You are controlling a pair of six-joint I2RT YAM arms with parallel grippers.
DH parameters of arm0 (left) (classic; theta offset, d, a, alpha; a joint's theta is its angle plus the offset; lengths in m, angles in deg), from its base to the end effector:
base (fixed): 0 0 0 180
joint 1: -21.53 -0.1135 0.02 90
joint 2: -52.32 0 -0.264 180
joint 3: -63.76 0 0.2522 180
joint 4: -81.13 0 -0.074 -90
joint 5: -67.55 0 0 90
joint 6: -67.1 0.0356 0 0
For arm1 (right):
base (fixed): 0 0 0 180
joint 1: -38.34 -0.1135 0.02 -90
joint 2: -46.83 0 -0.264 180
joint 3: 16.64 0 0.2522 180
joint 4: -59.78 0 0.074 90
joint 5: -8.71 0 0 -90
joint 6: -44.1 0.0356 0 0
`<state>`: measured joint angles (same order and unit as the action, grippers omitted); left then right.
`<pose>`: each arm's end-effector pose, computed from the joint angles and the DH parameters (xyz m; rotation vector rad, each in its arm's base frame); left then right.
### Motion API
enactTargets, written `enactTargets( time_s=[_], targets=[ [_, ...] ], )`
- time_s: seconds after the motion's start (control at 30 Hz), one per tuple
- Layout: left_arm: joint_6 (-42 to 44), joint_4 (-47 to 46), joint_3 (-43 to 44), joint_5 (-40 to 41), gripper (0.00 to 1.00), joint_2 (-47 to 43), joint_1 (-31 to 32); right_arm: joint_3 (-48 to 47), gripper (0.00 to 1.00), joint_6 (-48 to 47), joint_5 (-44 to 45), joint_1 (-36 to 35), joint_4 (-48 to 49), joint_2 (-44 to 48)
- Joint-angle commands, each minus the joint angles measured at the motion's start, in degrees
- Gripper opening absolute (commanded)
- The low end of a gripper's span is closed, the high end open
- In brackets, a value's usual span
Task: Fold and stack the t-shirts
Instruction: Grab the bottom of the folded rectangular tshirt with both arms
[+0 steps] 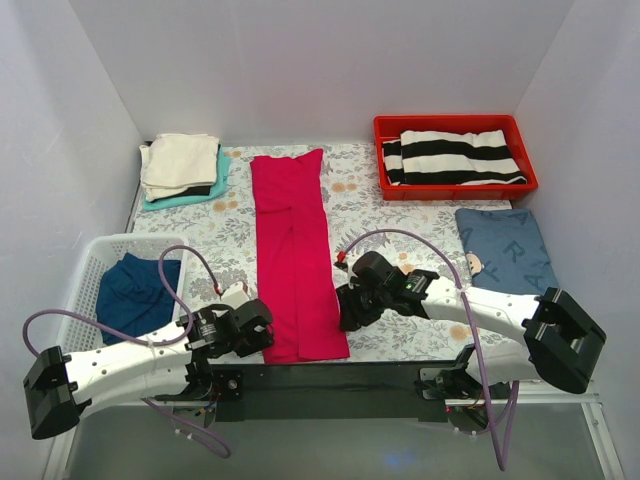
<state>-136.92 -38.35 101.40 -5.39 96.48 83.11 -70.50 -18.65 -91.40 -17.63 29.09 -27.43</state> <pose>0.0679 -0.1035 0.1693 -1.3042 2.4565 -0.5482 0.1366 0.2134 0.1948 -0.7334 2.5328 0.7925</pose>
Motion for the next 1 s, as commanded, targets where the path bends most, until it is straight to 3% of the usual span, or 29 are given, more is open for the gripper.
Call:
enactTargets(
  time_s=[0.0, 0.23, 0.53, 0.97],
  targets=[
    [-18.3, -0.9, 0.2, -1.5, 0.36, 2.3, 0.8, 2.4, 0.46, 1.8, -3.5, -0.2, 4.4, 1.7],
    [-21.6, 5.6, 0.8, -2.3, 0.37, 3.2, 1.3, 6.5, 0.46, 4.6, -7.7, -0.2, 9.0, 2.2],
    [-20.5, 2.1, -2.5, -5.3, 0.38, -0.4, 1.3, 6.8, 0.46, 6.0, -7.2, -1.8, 8.9, -1.3],
    [-18.7, -1.0, -3.5, -8.4, 0.4, 5.6, 1.3, 5.4, 0.47, 6.0, -5.5, -5.3, 6.7, -7.0]
  ],
)
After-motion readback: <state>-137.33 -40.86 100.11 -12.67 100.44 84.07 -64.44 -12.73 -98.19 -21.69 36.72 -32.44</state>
